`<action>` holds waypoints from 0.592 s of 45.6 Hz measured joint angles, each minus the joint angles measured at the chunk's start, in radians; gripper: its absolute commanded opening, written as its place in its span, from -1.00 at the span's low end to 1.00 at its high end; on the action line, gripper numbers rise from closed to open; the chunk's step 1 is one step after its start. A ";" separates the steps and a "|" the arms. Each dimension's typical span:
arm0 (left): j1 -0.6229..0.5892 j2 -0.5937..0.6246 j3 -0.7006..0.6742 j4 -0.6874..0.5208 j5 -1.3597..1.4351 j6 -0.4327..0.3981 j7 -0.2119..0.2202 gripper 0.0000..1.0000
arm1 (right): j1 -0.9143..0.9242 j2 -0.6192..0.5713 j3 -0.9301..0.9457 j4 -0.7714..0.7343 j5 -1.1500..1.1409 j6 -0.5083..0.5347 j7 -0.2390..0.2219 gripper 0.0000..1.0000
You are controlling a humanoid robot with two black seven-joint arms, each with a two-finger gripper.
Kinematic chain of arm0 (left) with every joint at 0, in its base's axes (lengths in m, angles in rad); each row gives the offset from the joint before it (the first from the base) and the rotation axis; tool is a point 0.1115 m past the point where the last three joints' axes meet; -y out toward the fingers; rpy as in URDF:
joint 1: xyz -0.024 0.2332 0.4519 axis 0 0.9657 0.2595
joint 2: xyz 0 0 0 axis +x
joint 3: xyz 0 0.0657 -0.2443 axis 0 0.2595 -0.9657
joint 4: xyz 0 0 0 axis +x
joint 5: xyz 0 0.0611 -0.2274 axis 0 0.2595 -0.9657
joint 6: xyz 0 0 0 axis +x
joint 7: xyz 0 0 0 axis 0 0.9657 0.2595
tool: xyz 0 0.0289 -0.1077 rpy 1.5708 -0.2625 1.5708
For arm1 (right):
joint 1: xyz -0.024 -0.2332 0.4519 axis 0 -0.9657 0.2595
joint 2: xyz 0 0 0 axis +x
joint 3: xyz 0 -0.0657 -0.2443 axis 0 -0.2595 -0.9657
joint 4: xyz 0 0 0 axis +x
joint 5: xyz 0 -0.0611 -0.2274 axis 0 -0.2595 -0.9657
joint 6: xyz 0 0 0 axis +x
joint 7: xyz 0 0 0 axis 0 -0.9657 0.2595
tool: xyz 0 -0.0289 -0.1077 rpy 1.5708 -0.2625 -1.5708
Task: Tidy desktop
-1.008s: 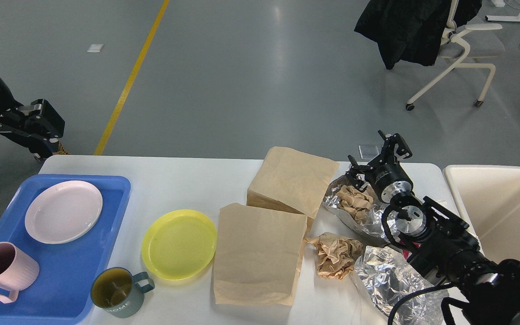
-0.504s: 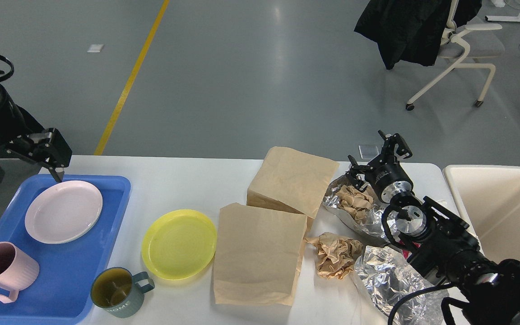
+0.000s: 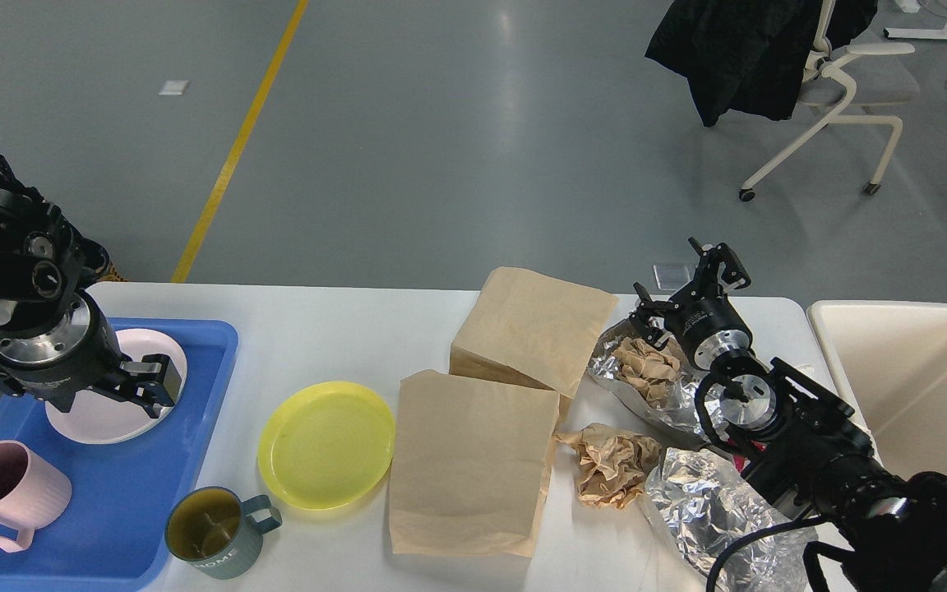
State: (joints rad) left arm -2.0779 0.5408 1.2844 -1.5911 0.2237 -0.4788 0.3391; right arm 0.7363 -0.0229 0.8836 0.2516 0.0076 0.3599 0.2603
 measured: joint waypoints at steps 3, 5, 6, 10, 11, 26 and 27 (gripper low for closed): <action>0.010 -0.021 -0.003 -0.004 0.000 0.012 0.000 0.62 | 0.000 0.000 0.000 0.000 0.000 0.000 0.000 1.00; 0.031 -0.038 -0.010 -0.005 0.000 0.018 0.003 0.62 | 0.000 0.000 0.000 0.000 0.000 0.000 0.000 1.00; 0.038 -0.042 -0.014 -0.006 0.000 0.019 0.004 0.62 | 0.000 0.000 0.000 0.000 0.000 0.000 0.000 1.00; 0.071 -0.048 -0.036 -0.011 0.000 0.017 0.010 0.71 | 0.000 0.000 0.000 0.000 0.000 0.000 0.000 1.00; 0.078 -0.049 -0.039 -0.012 0.000 0.013 0.012 0.72 | 0.000 0.000 0.000 0.000 0.000 0.000 0.000 1.00; 0.202 -0.049 -0.114 0.014 -0.004 -0.123 0.024 0.76 | 0.000 0.000 0.000 0.000 0.000 0.001 0.000 1.00; 0.207 -0.049 -0.117 0.017 -0.004 -0.125 0.026 0.77 | 0.000 0.000 0.000 0.000 0.000 0.001 0.000 1.00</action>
State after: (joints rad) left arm -1.8706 0.4915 1.1672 -1.5738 0.2196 -0.6036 0.3649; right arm 0.7363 -0.0229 0.8836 0.2516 0.0076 0.3604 0.2603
